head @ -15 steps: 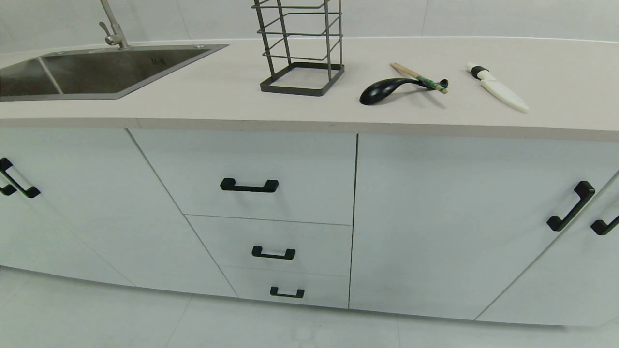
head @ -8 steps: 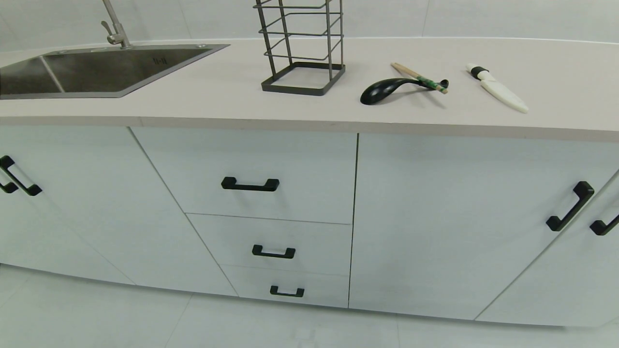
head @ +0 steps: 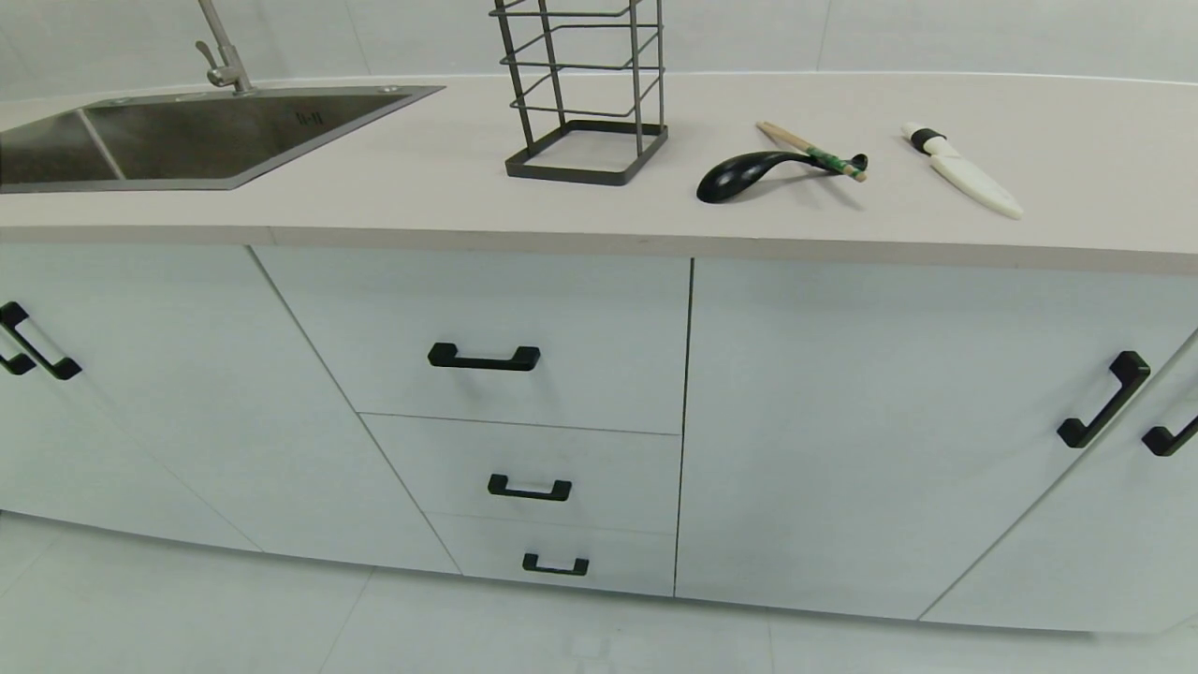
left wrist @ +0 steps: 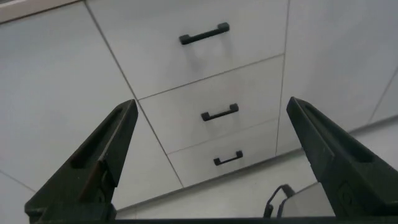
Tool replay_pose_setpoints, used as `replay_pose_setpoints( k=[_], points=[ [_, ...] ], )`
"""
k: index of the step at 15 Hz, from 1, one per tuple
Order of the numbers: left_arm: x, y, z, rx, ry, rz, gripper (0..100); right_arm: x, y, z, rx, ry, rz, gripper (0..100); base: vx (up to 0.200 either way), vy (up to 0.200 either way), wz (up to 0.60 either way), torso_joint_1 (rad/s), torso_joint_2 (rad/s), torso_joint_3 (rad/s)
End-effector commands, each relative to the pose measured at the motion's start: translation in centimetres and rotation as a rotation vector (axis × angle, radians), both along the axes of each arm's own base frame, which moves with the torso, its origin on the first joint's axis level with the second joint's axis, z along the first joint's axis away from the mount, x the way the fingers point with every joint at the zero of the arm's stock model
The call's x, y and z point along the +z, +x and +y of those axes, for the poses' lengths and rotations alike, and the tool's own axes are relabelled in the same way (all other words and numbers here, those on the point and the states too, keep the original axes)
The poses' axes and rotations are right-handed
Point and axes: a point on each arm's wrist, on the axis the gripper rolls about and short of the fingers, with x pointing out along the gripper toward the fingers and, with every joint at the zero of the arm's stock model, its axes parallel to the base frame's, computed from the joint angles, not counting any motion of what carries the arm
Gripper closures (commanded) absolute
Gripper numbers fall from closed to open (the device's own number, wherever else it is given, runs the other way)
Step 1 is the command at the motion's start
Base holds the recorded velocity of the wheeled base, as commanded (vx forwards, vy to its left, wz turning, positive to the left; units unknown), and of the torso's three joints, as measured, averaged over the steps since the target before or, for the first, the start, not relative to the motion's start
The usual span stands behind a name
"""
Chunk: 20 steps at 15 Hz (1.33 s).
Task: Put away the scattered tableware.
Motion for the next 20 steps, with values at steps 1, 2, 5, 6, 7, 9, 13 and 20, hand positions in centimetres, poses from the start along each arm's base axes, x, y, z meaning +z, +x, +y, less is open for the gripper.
replay_pose_setpoints(
  k=[1,2,5,6,7,9,13,20],
  points=[
    [0.7,2.1,-0.1,-0.079,0.046,0.099,0,0.0,0.0,0.0,0.0,0.0,0.001,100,0.0,0.0,0.0,0.0,0.0,0.0],
    [0.8,2.3,-0.1,-0.109,0.062,0.111,0,0.0,0.0,0.0,0.0,0.0,0.001,100,0.0,0.0,0.0,0.0,0.0,0.0],
    [1.9,4.2,-0.7,-0.25,0.184,0.143,0,0.0,0.0,0.0,0.0,0.0,0.001,100,0.0,0.0,0.0,0.0,0.0,0.0],
    [1.7,5.0,-1.0,-0.294,0.265,0.17,0,0.0,0.0,0.0,0.0,0.0,0.001,100,0.0,0.0,0.0,0.0,0.0,0.0],
    [1.3,5.4,-1.2,-0.317,0.324,0.195,0,0.0,0.0,0.0,0.0,0.0,0.001,100,0.0,0.0,0.0,0.0,0.0,0.0],
    [0.4,5.8,-1.4,-0.369,0.434,0.253,0,0.0,0.0,0.0,0.0,0.0,0.0,100,0.0,0.0,0.0,0.0,0.0,0.0],
    [0.4,6.9,-1.8,-0.433,0.611,0.277,0,0.0,0.0,0.0,0.0,0.0,0.0,100,0.0,0.0,0.0,0.0,0.0,0.0],
    [-0.4,10.7,-3.5,-0.586,0.865,0.3,0,0.0,0.0,0.0,0.0,0.0,-0.002,100,0.0,0.0,0.0,0.0,0.0,0.0]
  ],
)
